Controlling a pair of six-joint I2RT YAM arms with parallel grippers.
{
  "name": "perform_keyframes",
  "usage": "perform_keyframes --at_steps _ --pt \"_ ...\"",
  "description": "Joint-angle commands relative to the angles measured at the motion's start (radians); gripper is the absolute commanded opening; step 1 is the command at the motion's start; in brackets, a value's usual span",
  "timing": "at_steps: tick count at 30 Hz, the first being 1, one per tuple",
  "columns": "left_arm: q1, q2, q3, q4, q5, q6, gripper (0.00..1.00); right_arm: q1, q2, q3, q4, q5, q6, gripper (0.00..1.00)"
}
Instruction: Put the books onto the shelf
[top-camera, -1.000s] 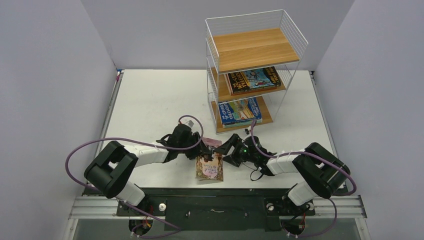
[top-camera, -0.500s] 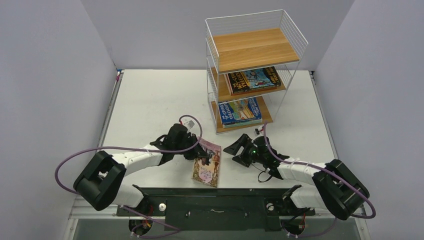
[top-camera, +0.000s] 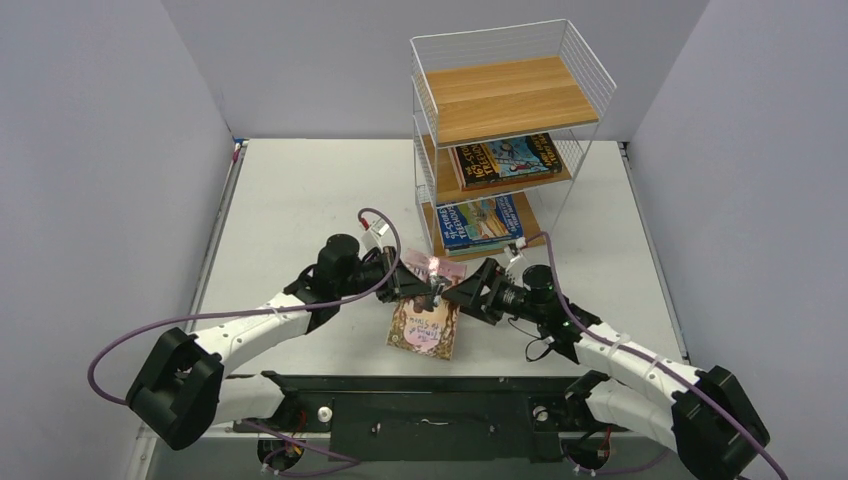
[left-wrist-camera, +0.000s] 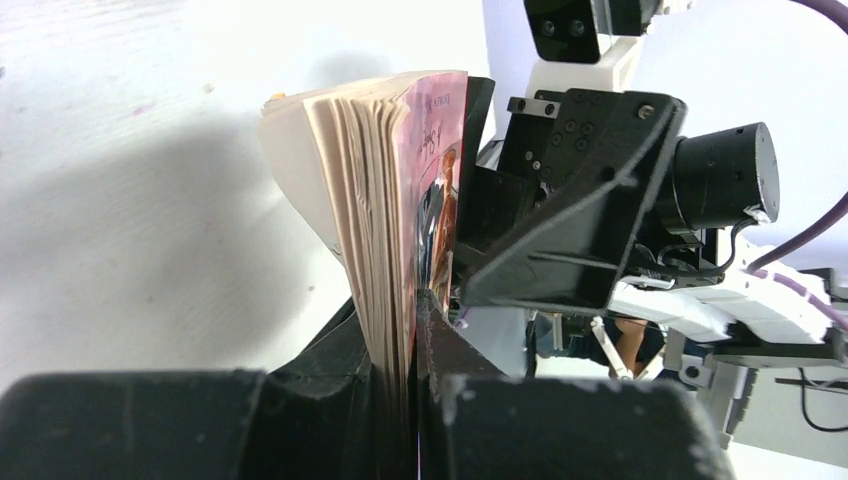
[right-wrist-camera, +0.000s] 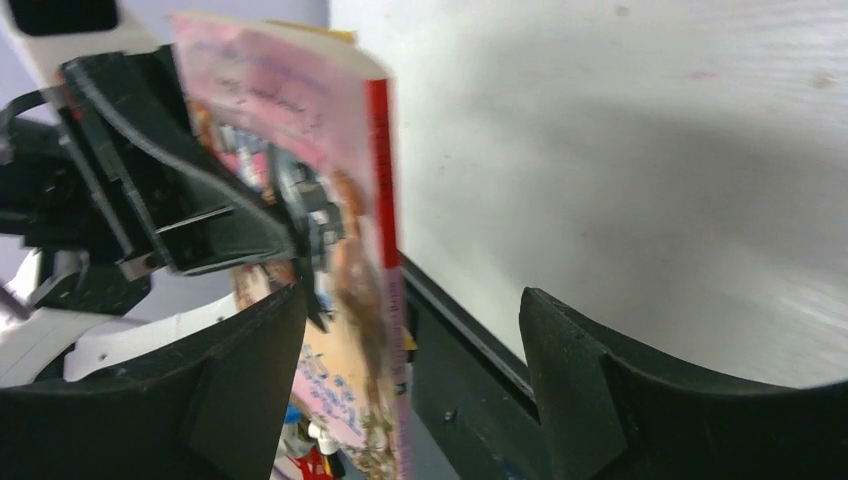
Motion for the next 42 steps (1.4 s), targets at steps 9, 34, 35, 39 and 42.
perform_keyframes --at_steps 9,34,35,39,42 --pt "0.006 -0.019 0.097 0.148 0.045 -0.053 0.01 0.029 -0.096 0.106 0.014 -0.080 -0.002 0.48" --pt "0.264 -0.243 0.122 -0.274 0.055 0.155 0.96 0.021 -0.249 0.533 -0.925 -0.016 -0.621 0.00" --pt "0.279 -0.252 0.122 -0.287 0.061 0.162 0.96 0.020 -0.255 0.601 -0.997 -0.014 -0.676 0.00" --pt "0.362 -0.287 0.119 -0.323 0.072 0.170 0.96 0.012 -0.274 0.827 -1.162 0.005 -0.800 0.00" --pt "0.409 -0.300 0.119 -0.327 0.083 0.164 0.96 -0.006 -0.260 0.984 -1.191 0.086 -0.830 0.00"
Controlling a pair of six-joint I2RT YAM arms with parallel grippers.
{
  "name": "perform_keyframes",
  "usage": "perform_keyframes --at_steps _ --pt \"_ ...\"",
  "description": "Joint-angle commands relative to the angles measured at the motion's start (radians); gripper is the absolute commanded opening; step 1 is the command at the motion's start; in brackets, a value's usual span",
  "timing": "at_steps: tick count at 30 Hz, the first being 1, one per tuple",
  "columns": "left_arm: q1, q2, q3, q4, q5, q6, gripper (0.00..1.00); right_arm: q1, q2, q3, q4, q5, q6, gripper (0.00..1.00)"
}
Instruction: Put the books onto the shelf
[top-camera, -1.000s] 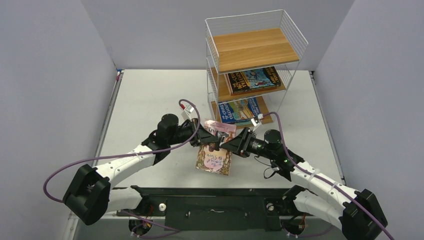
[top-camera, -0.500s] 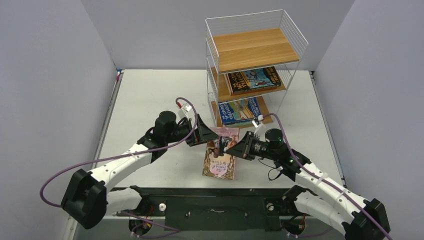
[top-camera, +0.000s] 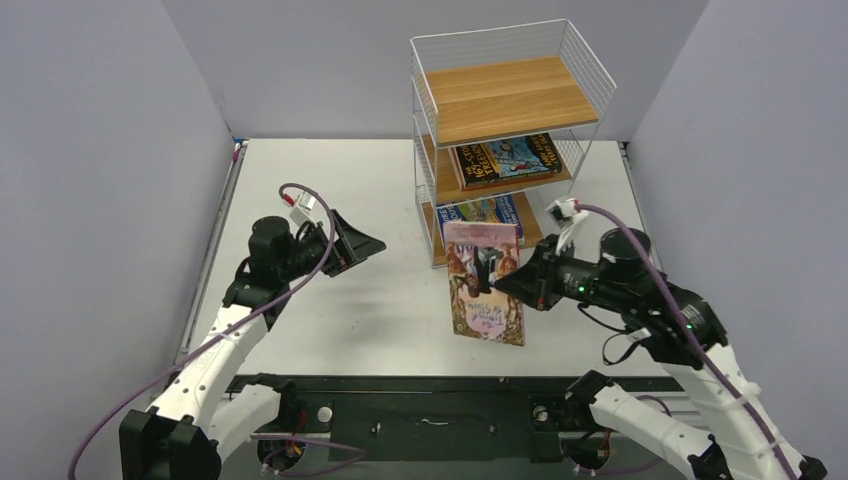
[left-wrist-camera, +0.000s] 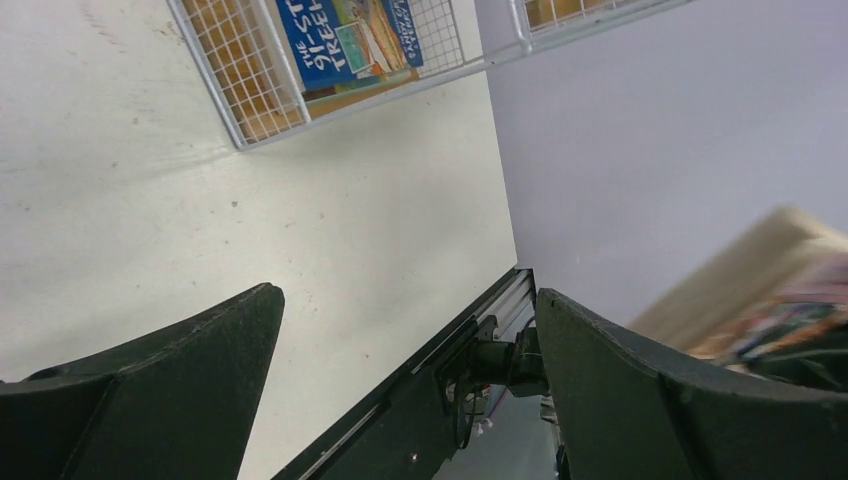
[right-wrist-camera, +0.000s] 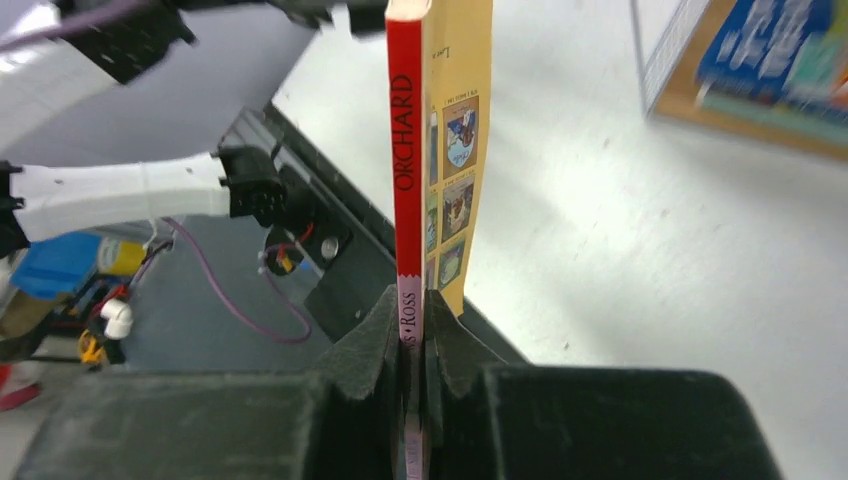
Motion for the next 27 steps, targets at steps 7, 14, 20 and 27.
perform_keyframes --at_steps 7,14,20,27 --pt "0.081 -0.043 0.024 -0.058 0.032 0.037 0.96 -0.122 0.135 0.495 -0.026 0.179 -0.105 0.00" --pt "0.086 -0.063 -0.009 -0.072 0.040 0.039 0.96 -0.302 0.274 0.600 0.289 0.122 0.173 0.00" --pt "0.091 -0.074 -0.012 -0.080 0.040 0.047 0.96 -0.373 0.385 0.570 0.584 0.144 0.516 0.00" --pt "0.093 -0.090 -0.023 -0.094 0.046 0.049 0.96 -0.371 0.436 0.464 0.769 0.280 0.721 0.00"
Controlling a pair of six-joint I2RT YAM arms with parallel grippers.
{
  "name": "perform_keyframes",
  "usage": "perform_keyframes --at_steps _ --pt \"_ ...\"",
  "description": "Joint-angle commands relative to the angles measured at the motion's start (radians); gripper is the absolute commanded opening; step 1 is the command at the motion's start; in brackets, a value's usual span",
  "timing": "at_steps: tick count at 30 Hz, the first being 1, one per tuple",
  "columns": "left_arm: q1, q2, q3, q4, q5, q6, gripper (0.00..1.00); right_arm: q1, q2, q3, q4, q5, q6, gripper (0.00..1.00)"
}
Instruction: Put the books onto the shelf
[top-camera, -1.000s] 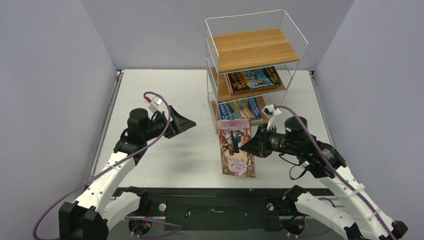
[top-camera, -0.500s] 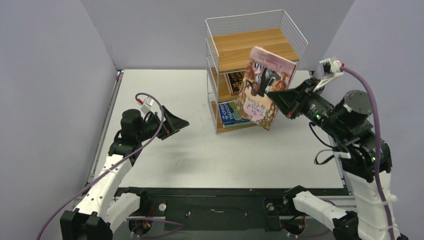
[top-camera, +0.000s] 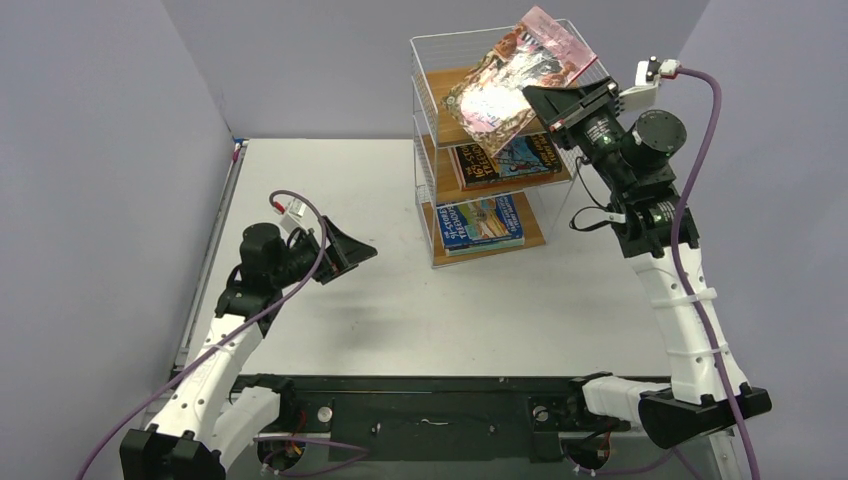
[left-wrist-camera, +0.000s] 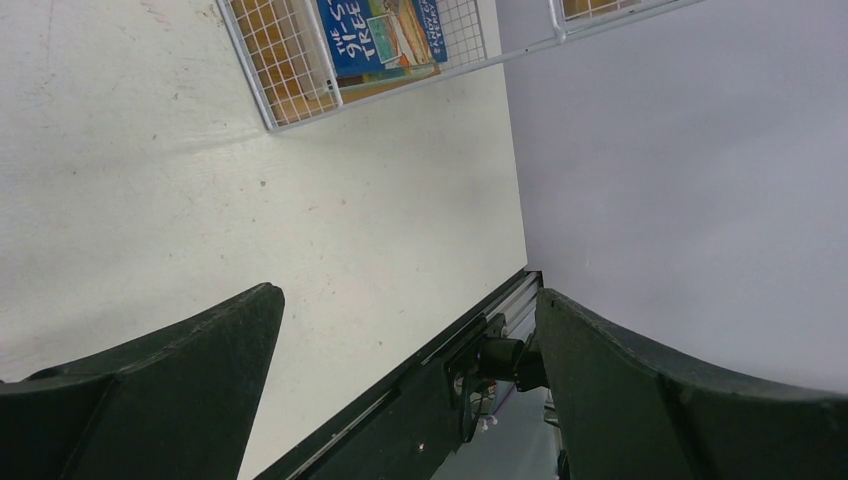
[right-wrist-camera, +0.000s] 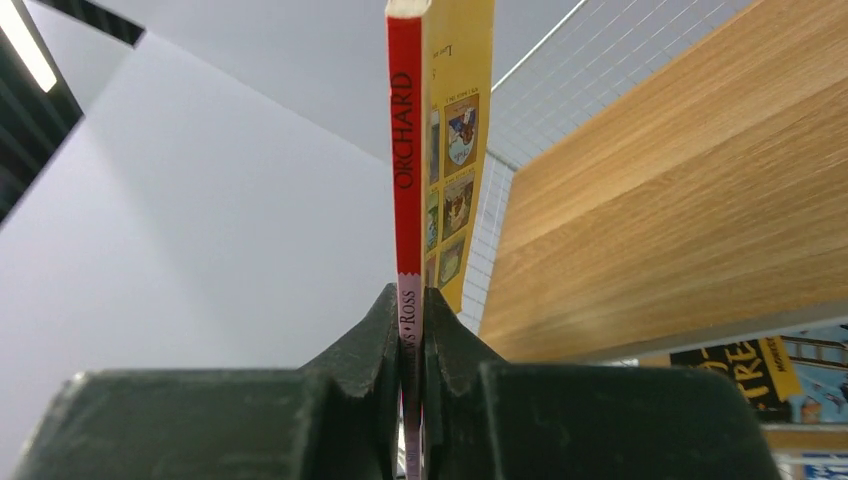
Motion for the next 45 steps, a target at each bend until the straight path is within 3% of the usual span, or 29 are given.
perform_keyframes --at_steps 1,10,20,21,26,28,37,41,45 --pt "0.008 -0.026 -0.001 0.001 0.021 0.023 0.96 0.000 -0.006 -0.042 0.212 0.136 0.190 0.00" --pt "0.007 -0.020 -0.010 -0.005 0.013 0.024 0.96 0.043 -0.046 -0.227 0.214 0.368 0.325 0.00" --pt "0.008 -0.003 -0.010 0.001 0.011 0.021 0.96 0.046 -0.082 -0.288 0.115 0.433 0.386 0.00" --pt "0.008 0.000 -0.010 0.002 0.011 0.019 0.96 0.047 -0.087 -0.289 0.102 0.434 0.390 0.03" --pt "0.008 0.018 -0.012 0.019 0.022 0.012 0.96 0.042 -0.089 -0.284 0.092 0.397 0.386 0.47" --pt "0.007 0.021 -0.011 0.022 0.024 0.011 0.96 0.040 -0.087 -0.279 0.088 0.372 0.386 0.55" --pt "0.008 0.026 -0.015 0.026 0.024 0.010 0.96 0.038 -0.096 -0.309 0.064 0.306 0.385 0.61" --pt "0.008 0.029 -0.016 0.028 0.022 0.013 0.96 0.037 -0.107 -0.333 0.062 0.267 0.366 0.75" --pt "0.007 0.032 -0.021 0.032 0.022 0.012 0.96 0.033 -0.119 -0.359 0.071 0.235 0.344 0.75"
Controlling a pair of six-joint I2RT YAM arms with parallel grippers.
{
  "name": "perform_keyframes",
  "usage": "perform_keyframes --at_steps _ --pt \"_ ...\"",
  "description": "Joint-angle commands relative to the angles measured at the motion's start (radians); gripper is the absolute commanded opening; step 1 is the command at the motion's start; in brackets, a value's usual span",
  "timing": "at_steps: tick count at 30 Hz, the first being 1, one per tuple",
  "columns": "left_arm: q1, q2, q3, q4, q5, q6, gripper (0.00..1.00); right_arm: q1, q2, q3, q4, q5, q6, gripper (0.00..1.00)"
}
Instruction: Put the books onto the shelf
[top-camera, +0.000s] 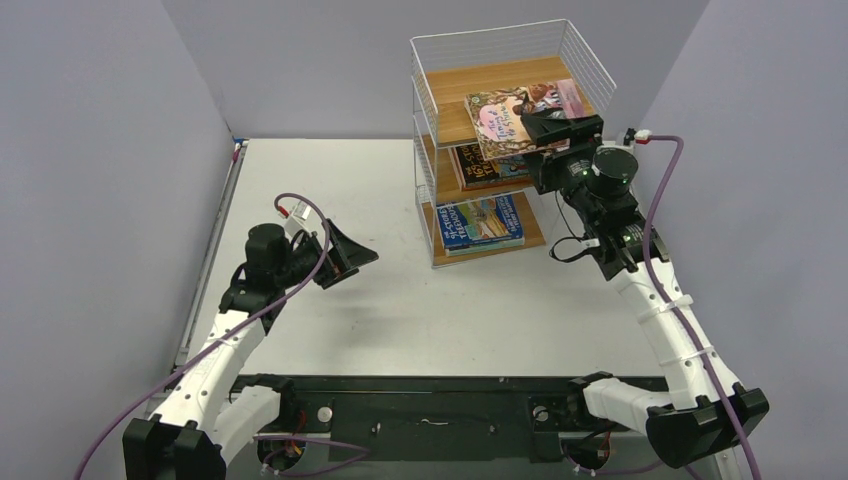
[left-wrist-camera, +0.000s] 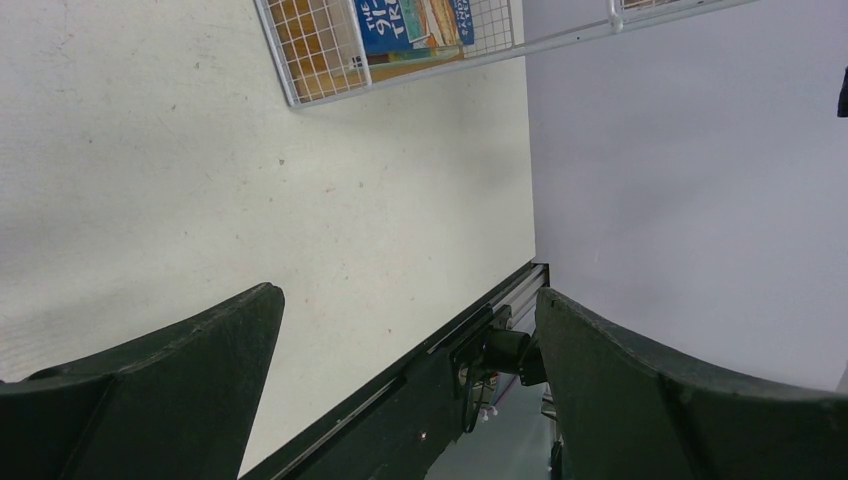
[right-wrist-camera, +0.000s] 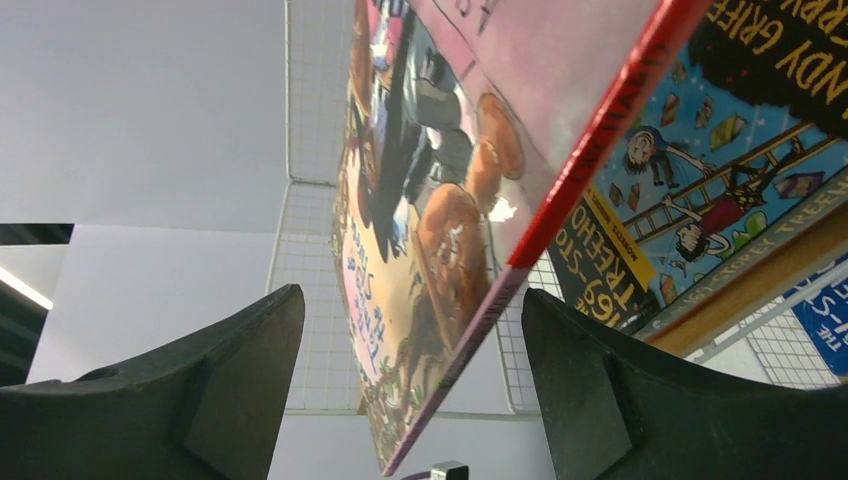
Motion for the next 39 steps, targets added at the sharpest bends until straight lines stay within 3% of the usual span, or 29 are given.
perform_keyframes --at_steps 1,15,19,28,36,39 --pt "0.007 0.003 -0.008 0.052 0.022 0.007 0.96 -0.007 -0.041 -0.022 0.027 -0.064 -0.033 0.75" --pt "0.007 -0.004 -0.026 0.066 0.018 -0.003 0.96 -0.012 -0.116 -0.088 0.065 -0.077 -0.069 0.61" --pt "0.007 -0.005 -0.029 0.066 0.016 -0.005 0.96 -0.013 -0.115 -0.102 0.074 -0.077 -0.068 0.49" --pt "0.008 -0.010 -0.030 0.056 0.009 -0.004 0.96 -0.014 -0.089 -0.116 0.129 -0.096 -0.049 0.32" --pt "0.007 -0.015 -0.042 0.061 0.001 -0.009 0.96 -0.009 -0.070 -0.095 0.174 -0.112 -0.053 0.02" --pt "0.007 -0.012 -0.042 0.060 -0.001 -0.008 0.96 -0.005 -0.065 -0.090 0.181 -0.089 -0.035 0.00"
